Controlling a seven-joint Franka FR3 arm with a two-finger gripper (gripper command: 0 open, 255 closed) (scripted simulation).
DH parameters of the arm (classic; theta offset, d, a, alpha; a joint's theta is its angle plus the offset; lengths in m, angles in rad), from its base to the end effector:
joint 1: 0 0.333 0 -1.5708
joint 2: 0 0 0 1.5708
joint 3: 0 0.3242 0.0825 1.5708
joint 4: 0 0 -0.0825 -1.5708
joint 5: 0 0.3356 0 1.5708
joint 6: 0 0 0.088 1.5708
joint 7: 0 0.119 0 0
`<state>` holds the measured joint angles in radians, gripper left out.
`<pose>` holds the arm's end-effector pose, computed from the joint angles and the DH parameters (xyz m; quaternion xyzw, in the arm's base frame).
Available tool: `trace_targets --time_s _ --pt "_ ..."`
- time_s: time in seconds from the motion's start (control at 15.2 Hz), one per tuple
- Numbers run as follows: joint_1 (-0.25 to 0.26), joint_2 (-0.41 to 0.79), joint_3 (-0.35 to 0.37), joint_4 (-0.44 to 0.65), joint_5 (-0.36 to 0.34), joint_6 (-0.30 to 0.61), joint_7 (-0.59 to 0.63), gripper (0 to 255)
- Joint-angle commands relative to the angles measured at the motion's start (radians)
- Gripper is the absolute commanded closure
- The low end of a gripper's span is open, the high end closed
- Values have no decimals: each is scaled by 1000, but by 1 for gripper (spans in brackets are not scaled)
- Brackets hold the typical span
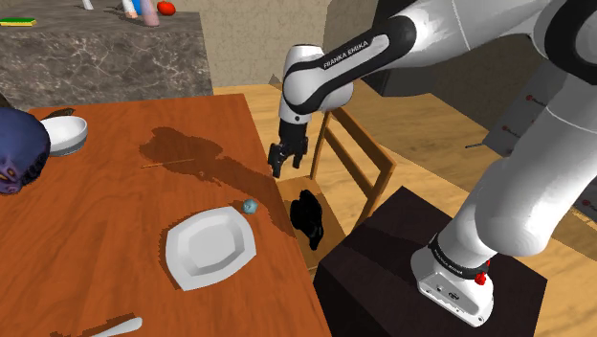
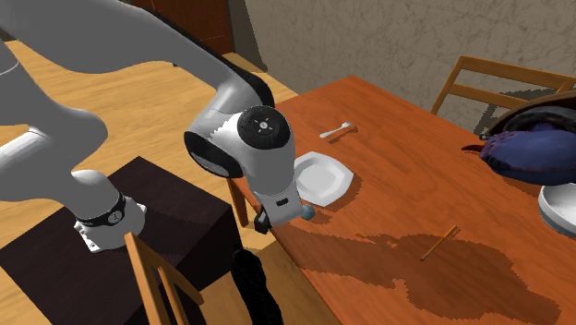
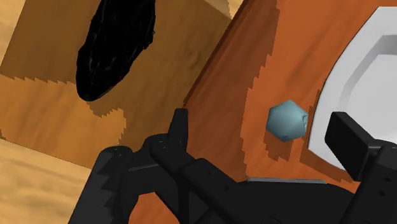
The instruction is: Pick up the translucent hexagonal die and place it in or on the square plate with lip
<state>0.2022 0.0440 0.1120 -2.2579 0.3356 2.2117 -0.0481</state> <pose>0.4523 0.1616 0.3661 -0.9876 -0.0734 0.0616 0.1246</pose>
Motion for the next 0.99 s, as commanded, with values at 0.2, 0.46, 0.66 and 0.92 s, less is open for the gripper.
trace_targets --time_s 0.2,0.46,0.66,0.92 --pt "32 179 34 116 39 65 5 0" --pt "56 322 56 235 55 92 12 0" --pt "66 369 62 269 59 108 15 0" --pt "76 405 68 263 66 151 10 0"
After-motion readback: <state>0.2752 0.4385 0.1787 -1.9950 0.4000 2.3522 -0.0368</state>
